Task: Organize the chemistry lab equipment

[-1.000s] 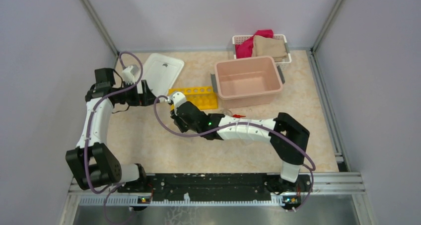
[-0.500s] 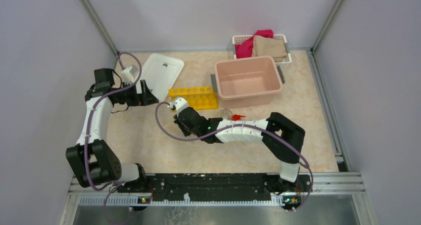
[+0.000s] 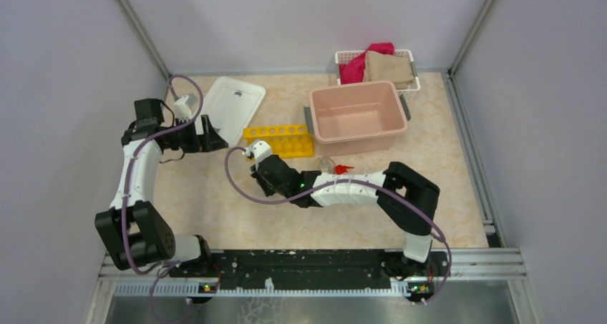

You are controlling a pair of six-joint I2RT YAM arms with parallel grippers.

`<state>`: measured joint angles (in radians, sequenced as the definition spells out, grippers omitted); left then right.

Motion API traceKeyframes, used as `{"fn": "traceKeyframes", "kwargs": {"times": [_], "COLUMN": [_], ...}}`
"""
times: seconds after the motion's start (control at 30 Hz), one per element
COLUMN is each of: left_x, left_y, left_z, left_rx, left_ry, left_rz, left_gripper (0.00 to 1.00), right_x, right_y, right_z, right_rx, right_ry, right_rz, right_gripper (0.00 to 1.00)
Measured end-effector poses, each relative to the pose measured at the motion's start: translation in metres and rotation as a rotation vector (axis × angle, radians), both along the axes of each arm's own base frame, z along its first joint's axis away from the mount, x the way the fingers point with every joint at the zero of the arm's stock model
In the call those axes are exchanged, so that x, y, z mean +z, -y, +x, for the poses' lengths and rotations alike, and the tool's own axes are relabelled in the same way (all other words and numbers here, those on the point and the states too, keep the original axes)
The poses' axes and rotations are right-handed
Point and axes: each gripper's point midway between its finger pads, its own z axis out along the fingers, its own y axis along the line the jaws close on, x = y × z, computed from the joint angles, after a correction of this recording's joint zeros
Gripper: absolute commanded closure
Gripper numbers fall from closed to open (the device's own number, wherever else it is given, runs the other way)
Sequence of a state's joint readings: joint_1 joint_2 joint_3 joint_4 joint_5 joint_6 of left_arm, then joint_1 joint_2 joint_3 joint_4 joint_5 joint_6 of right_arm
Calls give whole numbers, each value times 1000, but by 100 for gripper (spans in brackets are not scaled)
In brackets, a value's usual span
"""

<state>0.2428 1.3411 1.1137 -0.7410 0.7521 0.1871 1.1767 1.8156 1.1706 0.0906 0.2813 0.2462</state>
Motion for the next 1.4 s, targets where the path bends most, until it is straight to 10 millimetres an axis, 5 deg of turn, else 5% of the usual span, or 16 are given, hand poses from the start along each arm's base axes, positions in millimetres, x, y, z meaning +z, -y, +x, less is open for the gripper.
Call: {"fn": "traceKeyframes", "kwargs": {"times": [1.13, 1.4], "left_x": [1, 3], "left_y": [-5, -5], "left_z": [0, 1], "left_rx": [13, 14], "left_ry": [2, 5], "left_rz": [-12, -12], "left_gripper": [1, 1], "right_x": [-4, -18], "right_y": [-4, -1], "right_z": [-3, -5], "right_rx": [-2, -1], "right_ry": [-25, -39], "right_rz": [40, 21], "right_gripper": [100, 100]}}
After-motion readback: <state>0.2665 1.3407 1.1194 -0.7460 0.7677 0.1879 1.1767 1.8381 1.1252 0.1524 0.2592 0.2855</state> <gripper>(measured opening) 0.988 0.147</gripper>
